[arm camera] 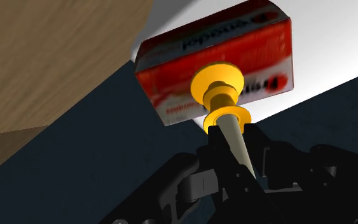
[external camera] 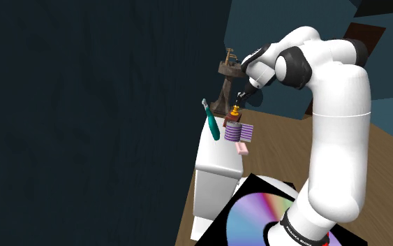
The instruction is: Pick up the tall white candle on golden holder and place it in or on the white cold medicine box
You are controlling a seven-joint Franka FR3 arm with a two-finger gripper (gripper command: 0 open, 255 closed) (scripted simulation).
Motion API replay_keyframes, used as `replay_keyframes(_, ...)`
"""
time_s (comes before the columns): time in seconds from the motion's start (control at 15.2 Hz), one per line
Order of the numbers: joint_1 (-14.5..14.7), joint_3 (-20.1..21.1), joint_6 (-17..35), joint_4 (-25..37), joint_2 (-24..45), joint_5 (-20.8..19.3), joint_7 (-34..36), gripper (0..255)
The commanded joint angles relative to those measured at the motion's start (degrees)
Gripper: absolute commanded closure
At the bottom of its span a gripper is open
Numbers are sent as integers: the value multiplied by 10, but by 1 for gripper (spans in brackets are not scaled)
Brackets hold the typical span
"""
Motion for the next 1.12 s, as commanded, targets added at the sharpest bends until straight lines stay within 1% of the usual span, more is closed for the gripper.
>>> replay_keyframes(0.0,-1,0,0,0,1,1,-1,255)
replay_keyframes(0.2,0,0,0,0,1,1,-1,255)
replay_keyframes(0.26,0,0,0,0,1,1,-1,0)
replay_keyframes(0.59,0,0,0,0,1,1,-1,0)
replay_keyframes(0.86,29,-37,-27,-11,-61,-62,32,0)
replay_keyframes(1.06,28,-37,-27,-11,-61,-62,32,0)
